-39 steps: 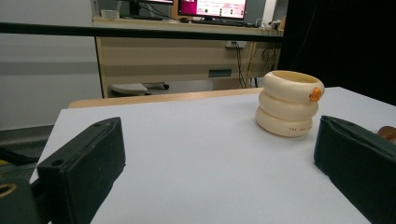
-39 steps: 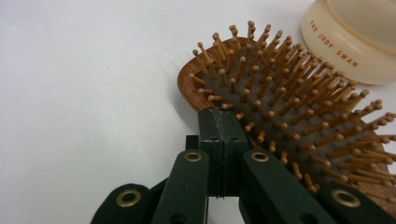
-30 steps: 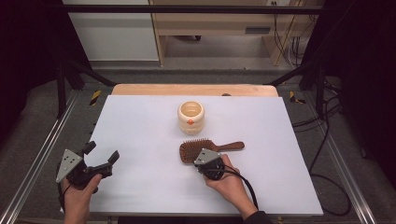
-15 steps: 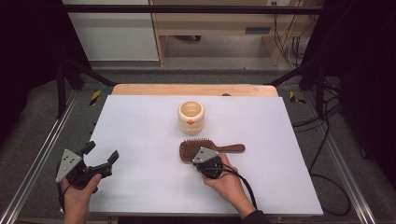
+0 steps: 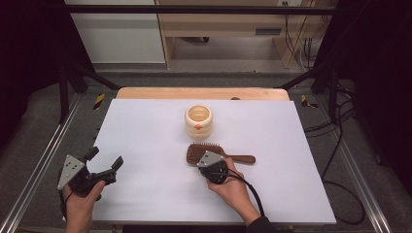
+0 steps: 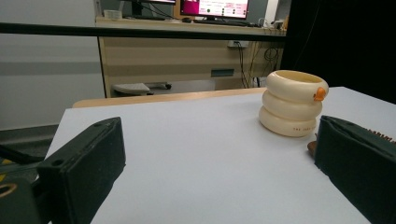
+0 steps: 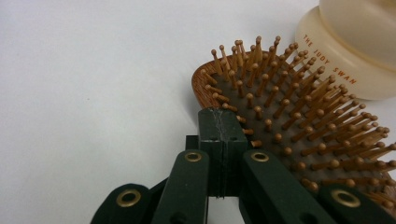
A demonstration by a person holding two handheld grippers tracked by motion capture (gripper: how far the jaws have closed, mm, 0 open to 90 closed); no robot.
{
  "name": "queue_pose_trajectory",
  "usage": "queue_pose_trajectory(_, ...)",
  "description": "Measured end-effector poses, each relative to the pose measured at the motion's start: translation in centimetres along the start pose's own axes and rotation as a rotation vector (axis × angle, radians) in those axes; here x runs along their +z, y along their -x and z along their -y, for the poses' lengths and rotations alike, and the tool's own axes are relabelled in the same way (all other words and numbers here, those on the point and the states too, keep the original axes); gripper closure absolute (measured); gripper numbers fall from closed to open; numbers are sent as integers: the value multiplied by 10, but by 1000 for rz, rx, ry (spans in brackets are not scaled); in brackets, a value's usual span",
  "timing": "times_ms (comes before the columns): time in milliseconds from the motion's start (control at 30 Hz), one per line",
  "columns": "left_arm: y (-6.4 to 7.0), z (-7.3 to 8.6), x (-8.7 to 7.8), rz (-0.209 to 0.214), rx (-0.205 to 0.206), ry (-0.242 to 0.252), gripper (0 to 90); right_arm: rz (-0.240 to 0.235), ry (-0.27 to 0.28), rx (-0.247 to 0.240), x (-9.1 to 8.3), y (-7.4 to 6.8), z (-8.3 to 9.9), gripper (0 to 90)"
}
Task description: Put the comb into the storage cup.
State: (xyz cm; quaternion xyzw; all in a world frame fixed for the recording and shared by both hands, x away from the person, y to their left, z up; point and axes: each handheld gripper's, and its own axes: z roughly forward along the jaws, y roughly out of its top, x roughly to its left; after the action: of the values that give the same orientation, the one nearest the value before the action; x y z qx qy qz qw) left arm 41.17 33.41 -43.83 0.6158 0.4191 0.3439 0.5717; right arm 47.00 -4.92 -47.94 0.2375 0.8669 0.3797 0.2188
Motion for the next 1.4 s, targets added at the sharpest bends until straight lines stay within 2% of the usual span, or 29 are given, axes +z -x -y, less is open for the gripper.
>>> queue_pose_trajectory(333, 0, 0, 0, -1, 1, -1, 22, 24, -6, 26, 5, 0, -6, 900)
queue_pose_trajectory(667, -1, 0, 0, -2, 0, -2, 22, 46, -15, 72, 9, -1, -10, 900)
queue_pose_trajectory(1400, 0, 0, 1, 3, 4, -4, 22, 69, -3, 153, 14, 0, -13, 900)
